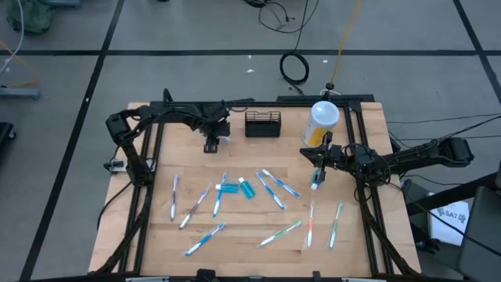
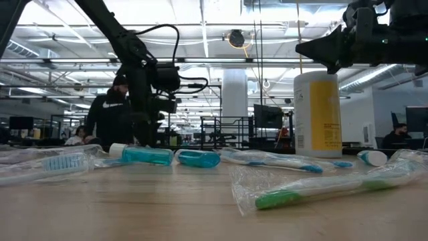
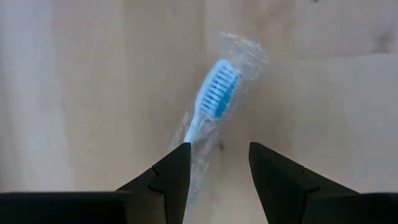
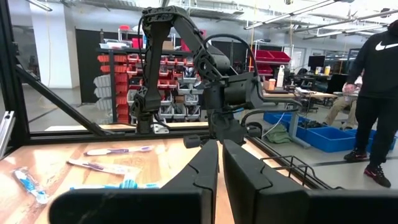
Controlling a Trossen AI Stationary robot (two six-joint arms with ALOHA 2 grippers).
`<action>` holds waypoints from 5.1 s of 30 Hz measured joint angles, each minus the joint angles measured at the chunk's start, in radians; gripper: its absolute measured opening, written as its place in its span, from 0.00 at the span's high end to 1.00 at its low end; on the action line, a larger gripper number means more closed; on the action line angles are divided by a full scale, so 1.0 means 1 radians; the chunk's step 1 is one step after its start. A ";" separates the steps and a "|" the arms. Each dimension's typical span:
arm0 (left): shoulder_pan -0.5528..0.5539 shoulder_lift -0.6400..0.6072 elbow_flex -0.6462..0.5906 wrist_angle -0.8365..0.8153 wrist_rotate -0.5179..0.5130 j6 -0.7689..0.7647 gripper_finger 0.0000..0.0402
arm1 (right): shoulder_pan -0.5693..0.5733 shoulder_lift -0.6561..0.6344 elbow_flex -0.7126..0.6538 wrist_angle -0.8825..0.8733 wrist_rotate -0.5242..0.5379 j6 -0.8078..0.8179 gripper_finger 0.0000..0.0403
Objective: Pick & Place toothbrushing station
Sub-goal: Put the blue toothbrush into the black wire organizer, then adjust the black wire organizer, then put the blue toothbrush into the black wire organizer
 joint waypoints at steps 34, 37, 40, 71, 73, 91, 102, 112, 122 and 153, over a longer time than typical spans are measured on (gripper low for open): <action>-0.161 -0.210 0.012 0.525 0.139 -0.107 0.58 | -0.001 0.135 0.144 -0.002 0.002 -0.115 0.95; -0.167 -0.113 0.075 0.534 0.190 -0.152 0.58 | -0.002 0.121 0.144 0.003 0.002 -0.147 0.95; -0.163 -0.002 0.174 0.518 0.182 -0.186 0.58 | -0.002 0.113 0.144 0.001 0.002 -0.188 0.95; -0.095 0.201 0.375 0.299 0.187 -0.207 0.96 | 0.000 0.108 0.133 -0.004 0.000 -0.173 0.95; -0.098 0.200 0.375 0.297 0.185 -0.185 0.96 | 0.000 0.108 0.133 -0.004 0.000 -0.173 0.95; -0.283 0.075 0.371 0.173 -0.050 -0.127 0.99 | 0.000 0.108 0.132 0.004 0.000 -0.154 0.95; -0.372 0.085 0.353 0.151 -0.153 -0.168 0.99 | 0.000 0.109 0.132 0.004 -0.001 -0.154 0.95; -0.379 0.085 0.267 0.180 -0.112 -0.205 0.93 | 0.000 0.108 0.132 0.004 -0.003 -0.132 0.95; -0.419 0.088 0.266 0.161 -0.266 -0.220 0.78 | 0.000 0.109 0.132 0.004 -0.003 -0.132 0.95; -0.125 -0.427 0.131 -0.059 0.019 -0.241 0.60 | 0.000 0.109 0.133 -0.028 -0.003 -0.047 0.95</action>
